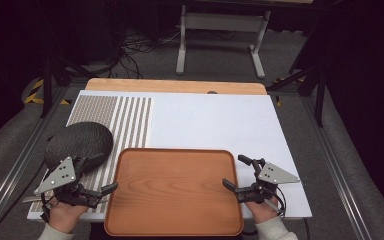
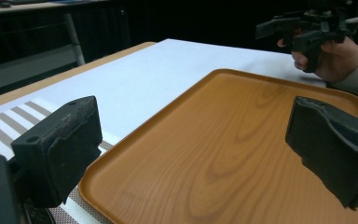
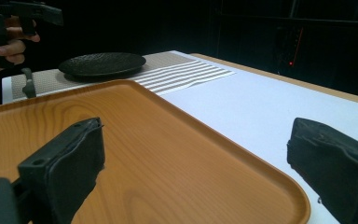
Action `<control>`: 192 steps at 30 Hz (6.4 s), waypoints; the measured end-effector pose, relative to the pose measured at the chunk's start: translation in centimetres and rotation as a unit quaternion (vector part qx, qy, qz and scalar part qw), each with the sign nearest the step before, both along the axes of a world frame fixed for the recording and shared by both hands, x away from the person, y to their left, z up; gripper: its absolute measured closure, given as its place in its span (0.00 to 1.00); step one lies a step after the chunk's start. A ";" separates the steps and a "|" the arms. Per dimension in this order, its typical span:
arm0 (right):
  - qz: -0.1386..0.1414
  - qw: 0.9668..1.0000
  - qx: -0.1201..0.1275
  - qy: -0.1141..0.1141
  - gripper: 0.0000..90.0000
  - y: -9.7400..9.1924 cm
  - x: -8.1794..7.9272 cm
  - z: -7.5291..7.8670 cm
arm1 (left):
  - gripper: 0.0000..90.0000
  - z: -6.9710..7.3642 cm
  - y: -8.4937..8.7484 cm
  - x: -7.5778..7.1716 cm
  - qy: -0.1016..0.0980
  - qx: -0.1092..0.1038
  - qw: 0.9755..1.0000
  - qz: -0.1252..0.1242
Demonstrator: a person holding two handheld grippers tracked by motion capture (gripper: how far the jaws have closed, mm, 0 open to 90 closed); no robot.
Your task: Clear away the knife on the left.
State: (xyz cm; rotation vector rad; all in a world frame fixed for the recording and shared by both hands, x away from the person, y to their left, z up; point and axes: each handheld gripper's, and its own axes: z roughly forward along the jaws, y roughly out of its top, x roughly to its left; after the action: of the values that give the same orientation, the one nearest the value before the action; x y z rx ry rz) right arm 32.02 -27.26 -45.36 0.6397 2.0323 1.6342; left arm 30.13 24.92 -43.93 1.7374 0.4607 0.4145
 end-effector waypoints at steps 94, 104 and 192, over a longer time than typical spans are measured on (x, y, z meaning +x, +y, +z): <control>0.033 0.999 -0.013 0.029 0.06 0.6 0.5 -0.4 | 0.40 0.7 6.5 1.5 0.191 0.477 0.843 -0.160; 0.033 0.999 -0.013 0.028 0.06 0.6 0.5 -0.4 | 0.53 -0.3 6.7 2.1 0.177 0.537 0.808 -0.166; 0.027 0.999 -0.003 0.022 0.06 -0.1 0.4 -0.1 | 0.89 6.2 2.7 2.4 0.224 0.311 0.923 -0.038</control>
State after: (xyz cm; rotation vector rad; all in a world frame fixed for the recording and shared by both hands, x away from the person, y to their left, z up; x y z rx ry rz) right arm 32.41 -27.39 -45.43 0.6288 2.1009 1.6585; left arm 32.55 27.67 -37.69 2.4807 0.6291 0.0962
